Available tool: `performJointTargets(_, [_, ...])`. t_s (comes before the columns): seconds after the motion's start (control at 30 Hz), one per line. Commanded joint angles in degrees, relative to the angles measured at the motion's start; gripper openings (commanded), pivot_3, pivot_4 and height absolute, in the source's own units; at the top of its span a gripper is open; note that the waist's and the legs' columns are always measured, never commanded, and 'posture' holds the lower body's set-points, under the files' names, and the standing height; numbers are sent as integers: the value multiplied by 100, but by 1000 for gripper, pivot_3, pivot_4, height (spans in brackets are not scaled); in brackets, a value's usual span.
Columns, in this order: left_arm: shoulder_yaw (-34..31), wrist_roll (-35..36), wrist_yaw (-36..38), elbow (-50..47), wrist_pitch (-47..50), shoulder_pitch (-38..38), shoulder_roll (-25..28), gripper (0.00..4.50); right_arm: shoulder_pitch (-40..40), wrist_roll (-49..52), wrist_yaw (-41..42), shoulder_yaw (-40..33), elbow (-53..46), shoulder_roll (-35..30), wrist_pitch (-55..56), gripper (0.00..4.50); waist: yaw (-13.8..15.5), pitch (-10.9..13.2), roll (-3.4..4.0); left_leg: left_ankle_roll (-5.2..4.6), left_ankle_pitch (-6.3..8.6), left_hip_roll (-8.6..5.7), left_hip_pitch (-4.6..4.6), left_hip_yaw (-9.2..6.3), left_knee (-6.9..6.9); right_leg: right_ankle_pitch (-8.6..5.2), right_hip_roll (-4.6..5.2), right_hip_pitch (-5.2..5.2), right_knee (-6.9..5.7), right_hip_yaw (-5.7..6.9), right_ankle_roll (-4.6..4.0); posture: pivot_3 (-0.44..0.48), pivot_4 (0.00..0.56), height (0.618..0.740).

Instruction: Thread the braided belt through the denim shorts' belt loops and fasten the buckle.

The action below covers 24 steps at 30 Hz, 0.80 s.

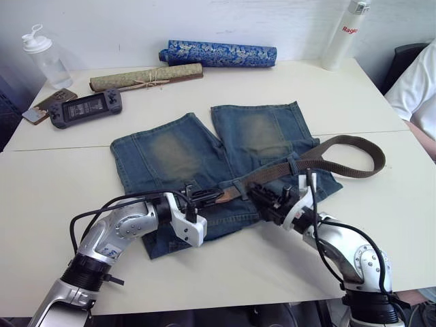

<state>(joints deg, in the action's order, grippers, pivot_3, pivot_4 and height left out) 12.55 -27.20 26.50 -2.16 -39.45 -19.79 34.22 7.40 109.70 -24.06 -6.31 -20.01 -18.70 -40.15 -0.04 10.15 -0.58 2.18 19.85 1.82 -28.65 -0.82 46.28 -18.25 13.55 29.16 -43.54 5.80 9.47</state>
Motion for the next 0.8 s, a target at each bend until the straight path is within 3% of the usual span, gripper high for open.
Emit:
performJointTargets(0.03, [0,8,-76,-119,34,-20,-8,0,-164,118,205,-501,-894,-543,1,2777,1,0,0,0,0,0,0,0,0,0,0,0,0,0,0,0,150,645])
performJointTargets(0.13, [13,29,-82,-72,38,-34,-18,0,-398,-1608,1613,-759,-1869,-1980,-505,4123,21,1,2,0,0,-3,-3,3,2,1,4,0,3,-1,2,0,150,645])
performJointTargets(0.23, [27,50,-88,-32,30,-44,-29,0,-712,-3534,2967,-494,-2534,-3128,-337,4123,18,-3,-7,-1,-1,0,14,2,-15,1,0,-12,45,2,5,0,150,645])
performJointTargets(0.33, [38,73,-87,-8,26,-49,-43,0,-1172,-6502,4140,580,-2896,-4467,708,4123,27,-2,-5,-2,-1,3,36,2,-27,-2,-2,-32,55,6,8,0,150,645])
performJointTargets(0.43, [66,97,-79,31,35,-76,-69,0,-1178,-8719,4479,1614,-2288,-4600,2044,4123,21,-7,-17,-1,-1,2,45,0,-25,5,-2,-60,84,13,22,0,150,645])
performJointTargets(0.53, [81,101,-81,54,30,-96,-82,0,-931,-10241,4487,2194,-1667,-4470,2693,4123,16,-6,-19,3,-2,-3,45,5,-20,10,4,-63,89,9,30,0,150,645])
performJointTargets(0.7, [112,112,-85,86,22,-128,-93,0,-624,-11546,4581,2636,-1008,-3984,2956,4123,20,-6,-22,7,-4,-3,44,5,-17,10,5,-63,87,10,30,0,150,645])
performJointTargets(0.8, [123,114,-89,84,16,-128,-92,0,-641,-11698,4709,2578,-902,-3634,2902,3287,23,-12,-32,7,-4,-2,44,3,-15,10,5,-66,86,12,30,0,150,645])
